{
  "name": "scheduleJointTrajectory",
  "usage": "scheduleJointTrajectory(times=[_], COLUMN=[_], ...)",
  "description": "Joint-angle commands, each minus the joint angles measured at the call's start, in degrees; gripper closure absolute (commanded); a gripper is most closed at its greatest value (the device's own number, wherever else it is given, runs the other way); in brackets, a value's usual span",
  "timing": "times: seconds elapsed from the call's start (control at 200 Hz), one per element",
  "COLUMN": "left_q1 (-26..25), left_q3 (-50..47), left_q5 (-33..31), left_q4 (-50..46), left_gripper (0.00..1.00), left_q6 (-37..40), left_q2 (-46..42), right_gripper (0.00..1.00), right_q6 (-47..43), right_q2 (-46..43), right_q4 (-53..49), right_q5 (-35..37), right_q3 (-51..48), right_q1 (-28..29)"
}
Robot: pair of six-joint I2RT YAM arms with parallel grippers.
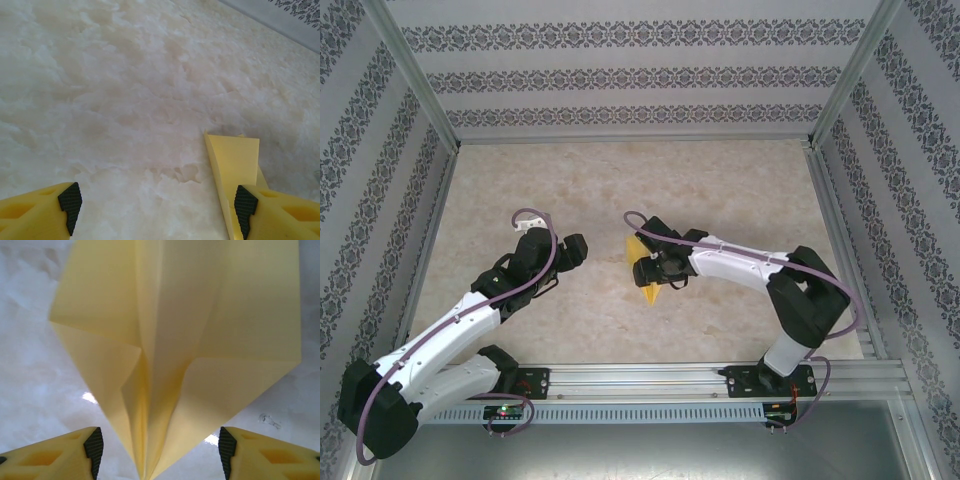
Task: Fold a paper plane with a square sheet of paper (fold left side to right side)
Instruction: Pick up the paper plane at the center of the table.
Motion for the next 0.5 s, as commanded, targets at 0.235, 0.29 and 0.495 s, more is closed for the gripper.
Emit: scheduleJointTrajectory(times=[0.235, 0.29, 0.495], left_q1=[0.55, 0.59, 0.59], left_q3=[-1.22, -1.1, -1.07], left_q5=[0.02, -0.07, -0.75], left_q4=[-0.77, -1.06, -1.92], left_gripper=[0.17, 0.17, 0.17], left_q6=[1.31, 1.46, 1.58], left_q2=[-1.93, -2.13, -2.95], right_gripper=[0.52, 0.54, 0.66], right_q6=[0.74, 0.78, 0.46], right_q2=[6.1, 7.12, 9.76], right_q4=[-1.11, -0.96, -2.01], right_q5=[0.64, 0.36, 1.31], right_q3=[3.66, 4.19, 6.53], right_q1=[1.1, 1.15, 1.62])
